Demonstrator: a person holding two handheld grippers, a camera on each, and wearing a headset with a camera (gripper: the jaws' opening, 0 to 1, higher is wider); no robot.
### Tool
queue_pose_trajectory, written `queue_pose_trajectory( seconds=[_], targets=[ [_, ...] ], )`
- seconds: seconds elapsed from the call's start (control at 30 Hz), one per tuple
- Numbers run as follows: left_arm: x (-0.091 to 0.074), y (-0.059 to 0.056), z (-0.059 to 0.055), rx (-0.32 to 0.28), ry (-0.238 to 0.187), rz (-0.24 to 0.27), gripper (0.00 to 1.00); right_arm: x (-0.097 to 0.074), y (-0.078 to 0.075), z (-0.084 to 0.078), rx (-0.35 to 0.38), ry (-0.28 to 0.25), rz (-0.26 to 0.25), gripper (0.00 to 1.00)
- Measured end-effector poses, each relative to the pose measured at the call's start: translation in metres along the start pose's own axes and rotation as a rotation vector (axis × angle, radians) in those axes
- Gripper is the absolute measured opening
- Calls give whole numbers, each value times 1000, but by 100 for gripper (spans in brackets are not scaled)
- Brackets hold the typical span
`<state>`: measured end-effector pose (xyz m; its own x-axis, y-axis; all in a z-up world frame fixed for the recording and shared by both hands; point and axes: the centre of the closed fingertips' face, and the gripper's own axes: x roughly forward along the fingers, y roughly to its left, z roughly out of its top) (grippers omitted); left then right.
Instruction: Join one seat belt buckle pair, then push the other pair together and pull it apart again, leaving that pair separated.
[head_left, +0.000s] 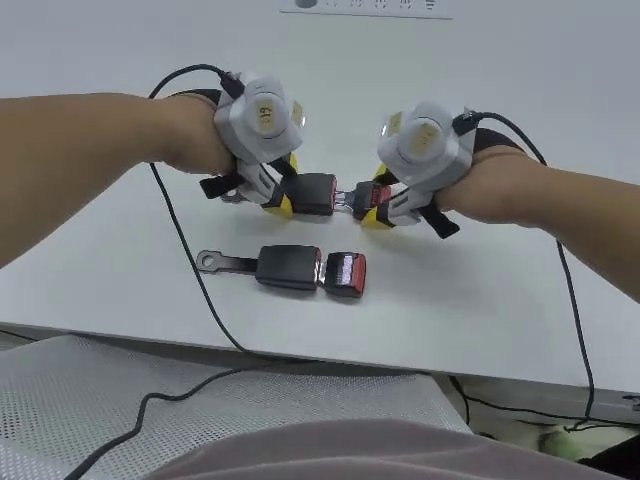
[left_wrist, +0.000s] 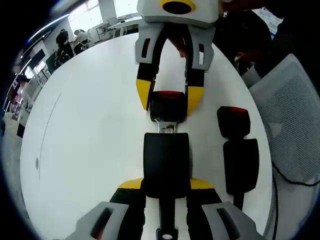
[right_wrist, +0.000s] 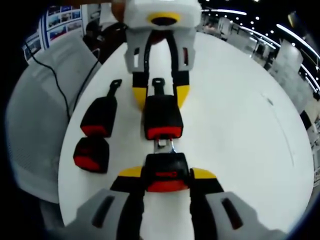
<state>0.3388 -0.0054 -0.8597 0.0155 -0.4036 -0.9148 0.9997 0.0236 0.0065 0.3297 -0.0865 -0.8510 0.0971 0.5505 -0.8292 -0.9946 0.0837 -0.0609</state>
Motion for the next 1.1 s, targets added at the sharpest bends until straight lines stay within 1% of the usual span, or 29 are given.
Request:
queue_pose_trajectory(
  seconds=[0.13, 0.3, 0.5, 0.67, 0.73, 0.9, 1.1],
  targets=[
    [0, 0, 0, 5, -2, 1, 31, 0, 0, 0, 3, -11, 1, 33],
    [0, -1, 2, 18, 11, -2, 31, 1, 0, 3, -11, -14, 2, 32],
    [0, -1, 1, 21, 4, -3, 31, 3, 0, 7, -19, -15, 1, 32],
    [-1, -2, 1, 33, 2, -8, 31, 9, 1, 16, -29, -21, 8, 32],
    [-1, -2, 1, 36, 3, -9, 31, 11, 0, 19, -17, -23, 9, 32],
    [-1, -2, 1, 40, 13, -10, 31, 11, 0, 17, -19, -24, 8, 32],
    [0, -1, 0, 30, -1, -9, 31, 11, 0, 17, -16, -29, 3, 32]
  ],
)
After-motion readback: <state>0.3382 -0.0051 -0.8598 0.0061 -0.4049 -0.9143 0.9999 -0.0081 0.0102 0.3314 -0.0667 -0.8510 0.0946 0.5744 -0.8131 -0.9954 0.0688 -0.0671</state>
